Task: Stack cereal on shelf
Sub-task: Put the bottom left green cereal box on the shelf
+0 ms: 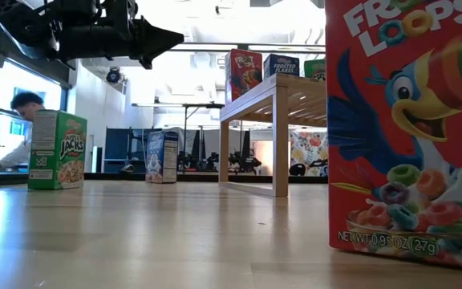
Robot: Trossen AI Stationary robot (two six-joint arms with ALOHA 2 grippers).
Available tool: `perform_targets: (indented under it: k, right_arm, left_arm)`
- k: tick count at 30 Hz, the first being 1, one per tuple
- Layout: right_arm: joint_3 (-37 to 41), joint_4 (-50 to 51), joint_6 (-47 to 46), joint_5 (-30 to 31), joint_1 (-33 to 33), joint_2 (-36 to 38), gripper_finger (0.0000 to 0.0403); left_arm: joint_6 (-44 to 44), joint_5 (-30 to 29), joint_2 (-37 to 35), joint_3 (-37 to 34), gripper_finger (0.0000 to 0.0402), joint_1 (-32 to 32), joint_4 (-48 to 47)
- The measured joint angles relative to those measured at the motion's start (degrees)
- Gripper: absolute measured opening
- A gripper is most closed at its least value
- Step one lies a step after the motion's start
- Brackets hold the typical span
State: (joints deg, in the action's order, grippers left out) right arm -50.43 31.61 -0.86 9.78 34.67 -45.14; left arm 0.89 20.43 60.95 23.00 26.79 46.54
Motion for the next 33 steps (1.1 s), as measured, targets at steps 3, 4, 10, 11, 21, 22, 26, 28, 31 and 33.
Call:
perform_targets:
  k: [3, 4, 10, 11, 21, 22, 26, 28, 31, 33]
  right_arm:
    - [0.8, 0.5, -2.0, 2.5, -0.5, 0.2, 0.0]
    - [0.8, 0.8, -2.7, 3.5, -0.5, -0.1, 0.0]
    - [0.8, 1.0, -5.2, 7.6, -0.1, -3.9, 0.0]
    - [0.8, 0.7, -5.2, 7.7, -0.1, -4.8, 0.0]
    - [0.8, -3.4, -4.4, 12.7, 1.0, -9.5, 0.0]
    - [0.8, -3.6, -4.3, 12.6, 1.3, -9.6, 0.0]
    - [0.8, -4.4, -2.9, 12.5, 2.5, -9.6, 0.0]
    - [0.8, -4.5, -1.9, 12.5, 2.9, -9.6, 0.0]
    - [0.7, -4.3, -1.1, 11.1, 3.2, -9.2, 0.0]
    - [0.7, -3.4, -0.6, 10.6, 3.2, -8.6, 0.0]
  left_arm:
    - [0.2, -0.1, 0.0, 0.0, 0.0, 0.0, 0.0]
    - [0.0, -0.1, 0.0, 0.0, 0.0, 0.0, 0.0]
    - [-0.2, -0.1, 0.0, 0.0, 0.0, 0.0, 0.0]
    - [-0.2, -0.1, 0.0, 0.0, 0.0, 0.0, 0.0]
    - [-0.2, -0.2, 0.0, 0.0, 0.0, 0.0, 0.0]
    - [-0.2, -0.2, 0.0, 0.0, 0.0, 0.0, 0.0]
    - [-0.2, -0.2, 0.0, 0.0, 0.0, 0.0, 0.0]
    - [-0.2, -0.1, 0.0, 0.0, 0.0, 0.0, 0.0]
    - [-0.2, -0.2, 0.0, 0.0, 0.0, 0.0, 0.0]
    - [-0.2, -0.1, 0.0, 0.0, 0.0, 0.0, 0.0]
